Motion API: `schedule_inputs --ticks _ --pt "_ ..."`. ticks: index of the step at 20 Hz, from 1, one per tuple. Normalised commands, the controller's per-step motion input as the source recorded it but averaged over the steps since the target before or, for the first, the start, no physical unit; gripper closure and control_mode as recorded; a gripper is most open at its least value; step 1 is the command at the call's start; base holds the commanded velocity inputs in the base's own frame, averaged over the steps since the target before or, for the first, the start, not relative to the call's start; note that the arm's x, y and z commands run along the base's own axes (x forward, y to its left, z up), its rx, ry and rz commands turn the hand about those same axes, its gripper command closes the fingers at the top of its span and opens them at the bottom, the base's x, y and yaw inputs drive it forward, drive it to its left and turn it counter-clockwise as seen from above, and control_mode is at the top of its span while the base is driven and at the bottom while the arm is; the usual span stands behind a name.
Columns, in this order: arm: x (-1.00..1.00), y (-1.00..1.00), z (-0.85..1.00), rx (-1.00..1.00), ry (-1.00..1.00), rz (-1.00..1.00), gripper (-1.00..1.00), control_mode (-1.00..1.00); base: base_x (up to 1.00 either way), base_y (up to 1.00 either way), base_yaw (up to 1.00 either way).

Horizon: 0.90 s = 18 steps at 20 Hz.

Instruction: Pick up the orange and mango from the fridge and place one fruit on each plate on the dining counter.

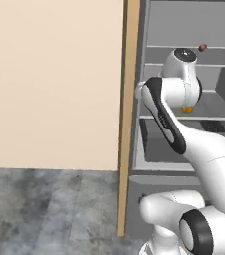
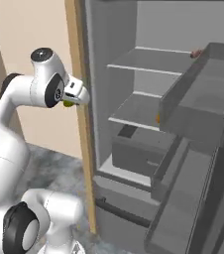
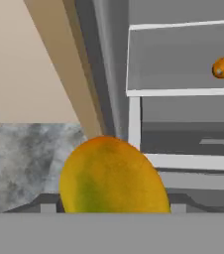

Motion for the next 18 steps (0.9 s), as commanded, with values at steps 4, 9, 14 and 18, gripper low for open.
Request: schedule_inputs --ticks 4,9,14,18 --pt "0.0 0.0 0.0 0.0 0.0 0.0 1.0 1.0 -0.01 0.34 0.9" --pt "0.0 0.0 0.0 0.0 0.0 0.0 1.0 1.0 -0.05 0.14 0.98" --pt "0.0 0.0 0.0 0.0 0.0 0.0 1.0 1.0 -0.09 0.0 1.0" --pt "0.0 0.0 0.0 0.0 0.0 0.0 1.0 1.0 -0.08 0.0 1.0"
